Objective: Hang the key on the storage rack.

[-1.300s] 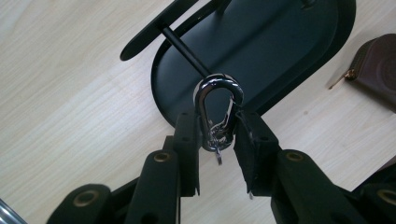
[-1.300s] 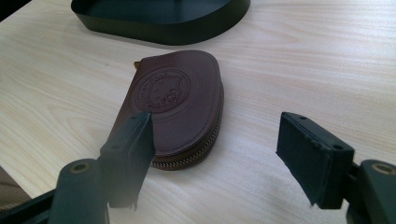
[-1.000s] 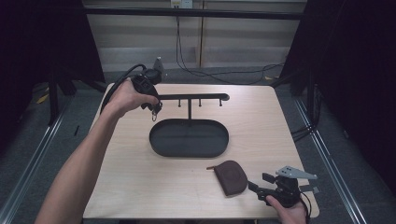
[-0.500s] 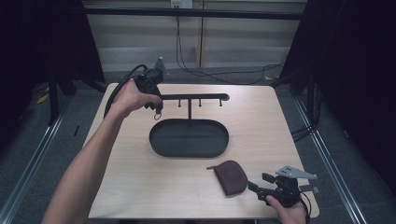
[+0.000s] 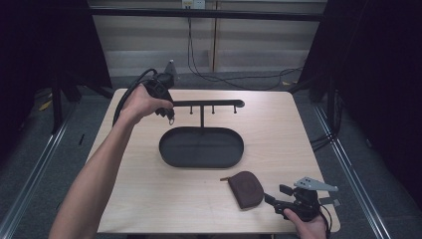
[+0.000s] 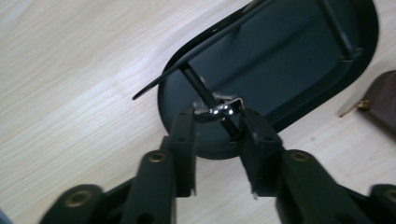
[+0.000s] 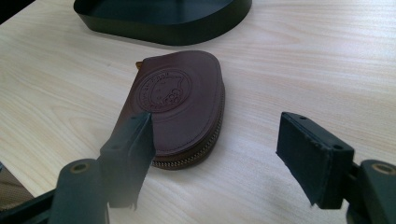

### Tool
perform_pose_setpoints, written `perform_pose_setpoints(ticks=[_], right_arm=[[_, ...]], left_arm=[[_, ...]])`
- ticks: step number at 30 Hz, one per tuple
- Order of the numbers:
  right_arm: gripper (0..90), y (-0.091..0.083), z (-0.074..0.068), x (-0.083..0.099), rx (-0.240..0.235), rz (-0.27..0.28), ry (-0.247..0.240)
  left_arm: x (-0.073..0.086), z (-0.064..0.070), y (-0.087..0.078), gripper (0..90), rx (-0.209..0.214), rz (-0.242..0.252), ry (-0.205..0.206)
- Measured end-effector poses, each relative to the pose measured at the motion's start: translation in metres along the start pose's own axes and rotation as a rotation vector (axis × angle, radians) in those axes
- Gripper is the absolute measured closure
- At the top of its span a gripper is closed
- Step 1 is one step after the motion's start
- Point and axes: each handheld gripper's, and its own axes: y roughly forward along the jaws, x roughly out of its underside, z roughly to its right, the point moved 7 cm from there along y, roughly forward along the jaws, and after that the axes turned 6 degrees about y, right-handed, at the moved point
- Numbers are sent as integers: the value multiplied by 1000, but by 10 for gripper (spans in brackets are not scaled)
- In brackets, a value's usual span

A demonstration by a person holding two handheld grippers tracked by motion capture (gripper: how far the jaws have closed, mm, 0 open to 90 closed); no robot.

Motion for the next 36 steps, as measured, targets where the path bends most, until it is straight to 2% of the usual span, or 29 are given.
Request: perform_pose_setpoints(ticks=[4, 7, 10, 12, 14, 16, 23, 26, 30, 33, 34, 35, 36], right_arm=[[273, 0, 0, 0, -1, -1, -1], [273, 0, 0, 0, 0, -1, 0], [273, 0, 0, 0, 0, -1, -1], [273, 0, 0, 0, -2, -1, -2], [272, 1, -1, 0, -3, -4, 0], [273, 2, -1, 0, -3, -6, 1], [272, 2, 0, -1, -1, -8, -1], [272, 2, 0, -1, -1, -9, 0], [272, 3, 0, 0, 0, -12, 1], [272, 2, -1, 0, 1, -13, 0], [272, 2, -1, 0, 0, -12, -2], [272, 2, -1, 0, 0, -13, -1], [272, 2, -1, 0, 0, -12, 0]], left_arm=[[-2, 2, 1, 566, -8, 3, 4], [0, 1, 2, 496, -10, 3, -9], [3, -1, 2, 452, 5, 8, -8], [8, -2, 3, 413, 7, -1, -22], [11, -2, 2, 391, 12, -7, -6], [12, -2, 1, 365, 11, 1, -13], [27, -1, 2, 312, 18, -7, 4], [32, 0, 0, 288, 10, 14, 17], [45, 5, 0, 242, 35, 50, 35], [54, 4, 4, 225, -1, 80, 20], [54, 4, 4, 192, -1, 80, 20], [61, 9, 6, 171, 38, 83, 33], [63, 10, 5, 184, 42, 92, 37]])
